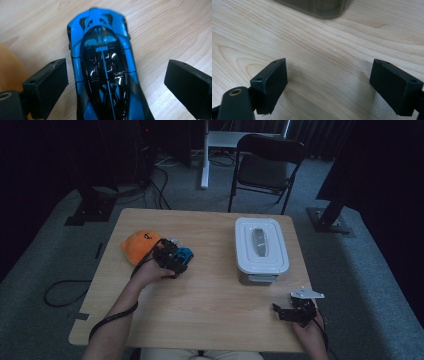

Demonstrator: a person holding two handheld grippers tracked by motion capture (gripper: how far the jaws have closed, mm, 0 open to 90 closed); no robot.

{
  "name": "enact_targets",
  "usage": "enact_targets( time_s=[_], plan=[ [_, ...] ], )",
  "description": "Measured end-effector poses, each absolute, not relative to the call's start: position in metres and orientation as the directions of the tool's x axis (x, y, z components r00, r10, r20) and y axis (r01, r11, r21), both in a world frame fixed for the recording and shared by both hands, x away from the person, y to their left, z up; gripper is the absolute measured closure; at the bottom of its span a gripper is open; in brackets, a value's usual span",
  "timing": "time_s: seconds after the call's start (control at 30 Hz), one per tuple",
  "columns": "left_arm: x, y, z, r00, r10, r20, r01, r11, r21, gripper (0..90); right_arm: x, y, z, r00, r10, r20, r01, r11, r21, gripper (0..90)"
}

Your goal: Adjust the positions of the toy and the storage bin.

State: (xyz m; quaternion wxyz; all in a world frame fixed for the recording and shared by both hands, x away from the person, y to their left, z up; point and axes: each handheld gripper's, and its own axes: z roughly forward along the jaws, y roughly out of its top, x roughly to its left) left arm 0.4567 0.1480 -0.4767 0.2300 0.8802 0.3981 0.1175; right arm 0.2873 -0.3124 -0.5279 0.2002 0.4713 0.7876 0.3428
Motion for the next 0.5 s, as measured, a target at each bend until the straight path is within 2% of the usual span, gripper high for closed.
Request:
enact_targets(
  time_s=[0.23,0.37,0.5],
  plan=[
    [0.466,0.14,-0.488,0.643,0.766,0.02,0.69,-0.59,0.42,5.8,0.287,-0.312,-0.528,-0.476,0.879,0.008,0.605,0.321,0.729,14.1],
    [0.469,0.14,-0.488,0.613,0.79,0.019,0.715,-0.565,0.412,14.1,0.287,-0.312,-0.528,-0.476,0.879,0.007,0.605,0.321,0.729,14.1],
    [0.471,0.141,-0.491,0.601,0.799,0.025,0.732,-0.562,0.386,14.9,0.287,-0.312,-0.528,-0.476,0.879,0.007,0.605,0.321,0.729,14.1]
  ],
)
